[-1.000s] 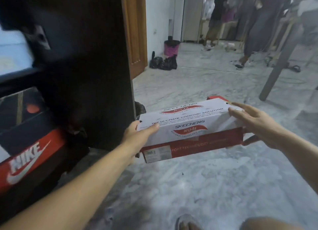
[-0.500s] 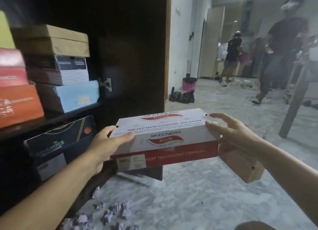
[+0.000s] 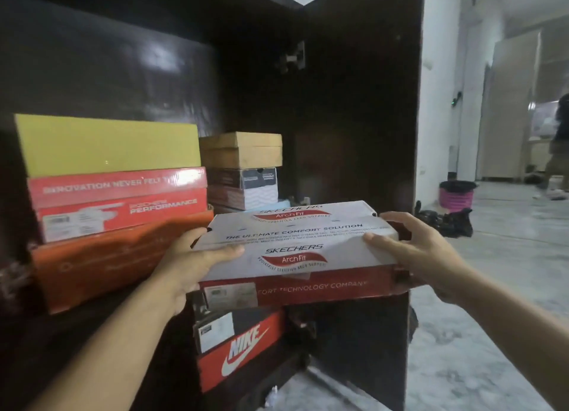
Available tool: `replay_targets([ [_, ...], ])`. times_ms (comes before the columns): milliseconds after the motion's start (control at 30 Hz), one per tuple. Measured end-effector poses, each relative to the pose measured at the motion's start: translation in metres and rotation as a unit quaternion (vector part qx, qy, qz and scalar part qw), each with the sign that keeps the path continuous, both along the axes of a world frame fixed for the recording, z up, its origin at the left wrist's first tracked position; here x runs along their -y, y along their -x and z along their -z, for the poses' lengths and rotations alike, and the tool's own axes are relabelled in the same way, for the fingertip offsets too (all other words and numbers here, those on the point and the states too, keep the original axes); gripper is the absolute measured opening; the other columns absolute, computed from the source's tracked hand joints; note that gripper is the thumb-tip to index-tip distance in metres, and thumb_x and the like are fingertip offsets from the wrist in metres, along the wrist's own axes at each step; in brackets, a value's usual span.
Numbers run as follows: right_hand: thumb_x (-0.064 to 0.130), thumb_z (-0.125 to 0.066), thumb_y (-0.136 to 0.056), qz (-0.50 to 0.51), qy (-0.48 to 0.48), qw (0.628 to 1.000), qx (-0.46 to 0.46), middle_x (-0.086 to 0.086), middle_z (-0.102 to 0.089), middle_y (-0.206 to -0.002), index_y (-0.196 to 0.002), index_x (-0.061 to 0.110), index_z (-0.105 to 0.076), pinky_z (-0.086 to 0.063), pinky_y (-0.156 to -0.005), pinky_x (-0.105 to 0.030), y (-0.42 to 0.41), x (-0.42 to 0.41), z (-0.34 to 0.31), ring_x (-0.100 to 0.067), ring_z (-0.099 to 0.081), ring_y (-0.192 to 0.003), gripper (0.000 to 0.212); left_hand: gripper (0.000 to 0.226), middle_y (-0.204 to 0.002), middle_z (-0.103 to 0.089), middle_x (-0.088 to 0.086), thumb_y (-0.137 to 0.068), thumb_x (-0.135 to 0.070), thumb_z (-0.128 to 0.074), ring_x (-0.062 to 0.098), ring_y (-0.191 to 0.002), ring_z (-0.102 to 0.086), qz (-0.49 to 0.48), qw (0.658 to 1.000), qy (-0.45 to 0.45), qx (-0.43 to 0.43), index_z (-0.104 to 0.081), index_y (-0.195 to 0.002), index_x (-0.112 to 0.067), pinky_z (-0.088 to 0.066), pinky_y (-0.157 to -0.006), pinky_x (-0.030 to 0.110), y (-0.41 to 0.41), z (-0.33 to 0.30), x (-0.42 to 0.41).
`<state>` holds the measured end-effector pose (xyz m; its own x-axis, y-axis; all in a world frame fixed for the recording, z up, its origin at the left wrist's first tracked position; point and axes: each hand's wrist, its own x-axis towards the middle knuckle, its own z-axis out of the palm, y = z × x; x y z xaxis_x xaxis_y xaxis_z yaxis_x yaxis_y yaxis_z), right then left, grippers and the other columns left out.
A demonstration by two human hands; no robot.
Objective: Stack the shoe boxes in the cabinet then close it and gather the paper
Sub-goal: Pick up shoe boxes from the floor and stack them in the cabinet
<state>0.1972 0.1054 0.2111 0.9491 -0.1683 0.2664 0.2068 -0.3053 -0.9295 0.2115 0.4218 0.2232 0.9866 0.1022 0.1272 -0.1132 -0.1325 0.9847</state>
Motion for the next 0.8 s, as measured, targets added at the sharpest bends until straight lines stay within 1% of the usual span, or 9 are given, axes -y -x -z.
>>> replay_targets([
  [67, 0.041, -0.077, -0.076, -0.013, -0.009, 1.000, 0.021, -0.007, -0.069, -0.099, -0.126, 0.035, -0.053, -0.060, -0.055, -0.052, -0.011, -0.013, -0.018, -0.024, -0.075, -0.076, 0.057, 0.094, -0.119, -0.063, -0.001, -0.055, -0.028, -0.089, 0.018, -0.098, -0.060, -0.020, 0.999, 0.007, 0.025, -0.046, -0.138, -0.024, -0.044, -0.086, 0.039, -0.001, -0.022, -0.012],
  [167, 0.040, -0.076, -0.078, -0.035, -0.021, 0.998, 0.054, -0.009, -0.066, -0.102, -0.125, 0.035, -0.053, -0.060, -0.055, -0.053, -0.027, -0.029, -0.049, -0.028, -0.073, -0.080, 0.052, 0.070, -0.105, -0.066, -0.003, -0.067, -0.018, -0.084, 0.012, -0.084, -0.061, -0.047, 0.997, 0.014, 0.052, -0.050, -0.129, -0.020, -0.043, -0.064, 0.029, -0.004, -0.061, -0.025],
  [300, 0.040, -0.077, -0.075, -0.055, -0.039, 0.993, 0.094, -0.006, -0.063, -0.102, -0.122, 0.034, -0.053, -0.059, -0.052, -0.052, -0.047, -0.050, -0.092, -0.029, -0.071, -0.078, 0.053, 0.059, -0.102, -0.069, -0.003, -0.067, -0.020, -0.085, 0.010, -0.079, -0.063, -0.093, 0.991, 0.000, 0.096, -0.056, -0.119, -0.023, -0.038, -0.058, 0.025, -0.003, -0.113, -0.036],
  [400, 0.044, -0.084, -0.066, -0.065, -0.044, 0.992, 0.102, -0.004, -0.060, -0.107, -0.130, 0.031, -0.048, -0.059, -0.050, -0.046, -0.062, -0.070, -0.121, -0.026, -0.070, -0.078, 0.075, 0.076, -0.114, -0.067, -0.004, -0.064, -0.025, -0.088, 0.011, -0.087, -0.062, -0.130, 0.982, -0.026, 0.131, -0.051, -0.130, -0.022, -0.036, -0.056, 0.023, -0.005, -0.143, -0.044],
  [500, 0.050, -0.086, -0.059, -0.064, -0.033, 0.992, 0.107, 0.000, -0.055, -0.108, -0.134, 0.029, -0.042, -0.061, -0.057, -0.050, -0.078, -0.095, -0.145, -0.026, -0.068, -0.082, 0.089, 0.078, -0.113, -0.067, -0.002, -0.061, -0.027, -0.090, 0.008, -0.079, -0.063, -0.162, 0.975, -0.046, 0.148, -0.048, -0.127, -0.018, -0.039, -0.053, 0.021, -0.006, -0.166, -0.050],
  [567, 0.054, -0.086, -0.057, -0.065, -0.028, 0.991, 0.116, 0.003, -0.053, -0.102, -0.133, 0.030, -0.042, -0.061, -0.059, -0.051, -0.088, -0.109, -0.161, -0.026, -0.067, -0.083, 0.091, 0.070, -0.104, -0.067, -0.001, -0.063, -0.026, -0.089, 0.007, -0.073, -0.063, -0.178, 0.972, -0.045, 0.146, -0.047, -0.118, -0.018, -0.040, -0.048, 0.020, -0.005, -0.180, -0.058],
  [667, 0.055, -0.085, -0.058, -0.082, -0.038, 0.987, 0.134, 0.006, -0.055, -0.100, -0.134, 0.030, -0.042, -0.061, -0.062, -0.052, -0.104, -0.127, -0.187, -0.024, -0.067, -0.084, 0.091, 0.075, -0.104, -0.070, 0.004, -0.061, -0.025, -0.090, 0.014, -0.074, -0.069, -0.208, 0.965, -0.047, 0.152, -0.051, -0.124, -0.011, -0.045, -0.040, 0.017, -0.006, -0.206, -0.071],
  [733, 0.056, -0.085, -0.059, -0.092, -0.048, 0.984, 0.146, 0.003, -0.057, -0.107, -0.136, 0.030, -0.041, -0.060, -0.067, -0.052, -0.118, -0.138, -0.203, -0.022, -0.065, -0.087, 0.092, 0.074, -0.101, -0.071, 0.006, -0.061, -0.022, -0.090, 0.017, -0.072, -0.070, -0.222, 0.960, -0.043, 0.164, -0.052, -0.124, -0.012, -0.047, -0.036, 0.019, -0.008, -0.222, -0.079],
  [800, 0.056, -0.085, -0.059, -0.099, -0.066, 0.980, 0.157, 0.002, -0.055, -0.116, -0.140, 0.031, -0.040, -0.060, -0.069, -0.051, -0.133, -0.153, -0.217, -0.023, -0.065, -0.090, 0.096, 0.069, -0.098, -0.072, 0.007, -0.061, -0.019, -0.090, 0.018, -0.070, -0.070, -0.232, 0.956, -0.039, 0.178, -0.054, -0.120, -0.011, -0.049, -0.037, 0.021, -0.011, -0.236, -0.085],
])
